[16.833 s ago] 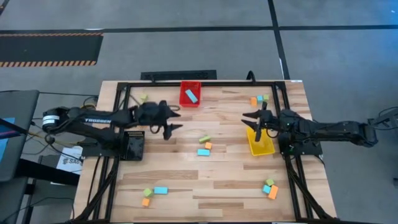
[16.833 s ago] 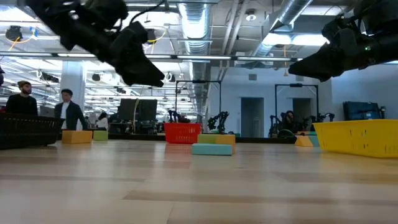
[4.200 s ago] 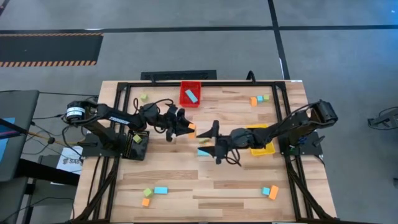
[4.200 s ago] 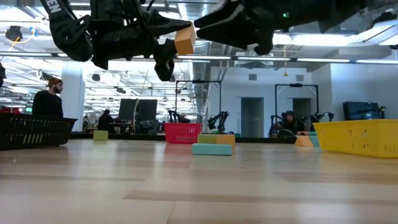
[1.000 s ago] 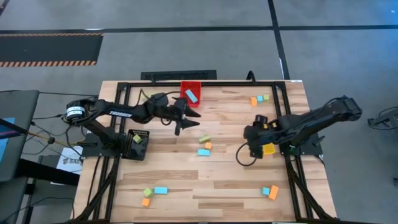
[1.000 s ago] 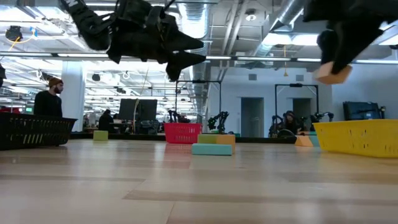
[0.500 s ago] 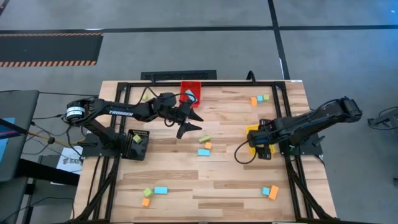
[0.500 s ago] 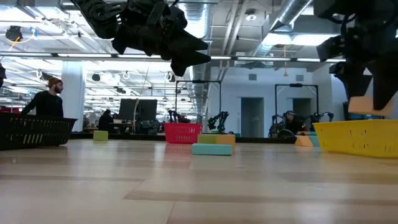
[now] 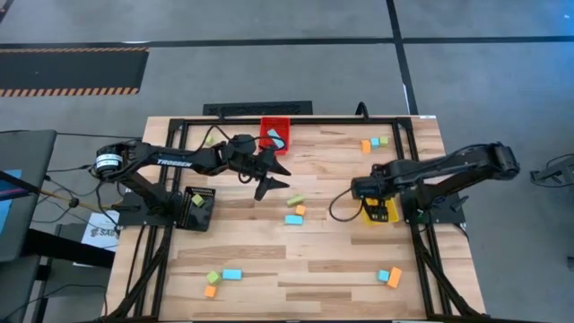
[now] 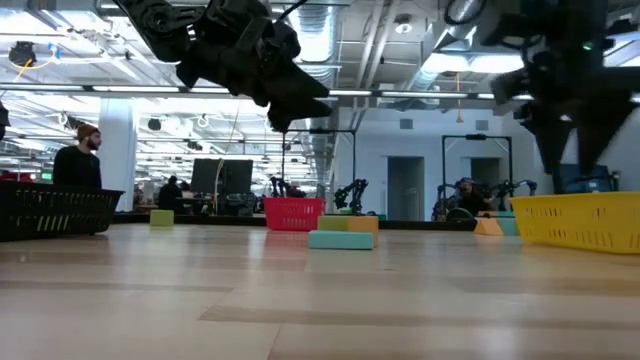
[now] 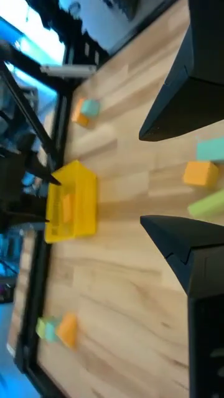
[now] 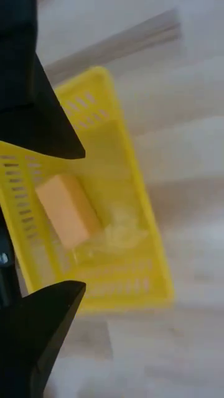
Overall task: Sort & place blocks by color
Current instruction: Put the light blue block into the red bin
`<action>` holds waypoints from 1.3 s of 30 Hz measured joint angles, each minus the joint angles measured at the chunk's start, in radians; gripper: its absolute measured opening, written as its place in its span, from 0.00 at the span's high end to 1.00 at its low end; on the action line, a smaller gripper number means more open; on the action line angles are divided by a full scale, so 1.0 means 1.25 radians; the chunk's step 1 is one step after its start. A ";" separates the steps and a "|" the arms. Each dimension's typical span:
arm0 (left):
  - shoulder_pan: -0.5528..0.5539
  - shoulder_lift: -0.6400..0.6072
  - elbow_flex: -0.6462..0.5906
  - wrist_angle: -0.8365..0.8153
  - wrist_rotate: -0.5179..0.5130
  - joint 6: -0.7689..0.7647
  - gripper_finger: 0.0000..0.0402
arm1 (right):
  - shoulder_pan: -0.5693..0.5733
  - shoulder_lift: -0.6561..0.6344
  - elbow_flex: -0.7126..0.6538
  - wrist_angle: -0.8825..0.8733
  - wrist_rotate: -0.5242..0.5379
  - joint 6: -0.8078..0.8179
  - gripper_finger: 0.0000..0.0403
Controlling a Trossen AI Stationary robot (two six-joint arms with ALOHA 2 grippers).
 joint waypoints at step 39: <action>-0.053 -0.119 0.000 -0.232 -0.197 0.013 0.52 | -0.802 0.299 0.082 0.323 0.106 0.065 0.28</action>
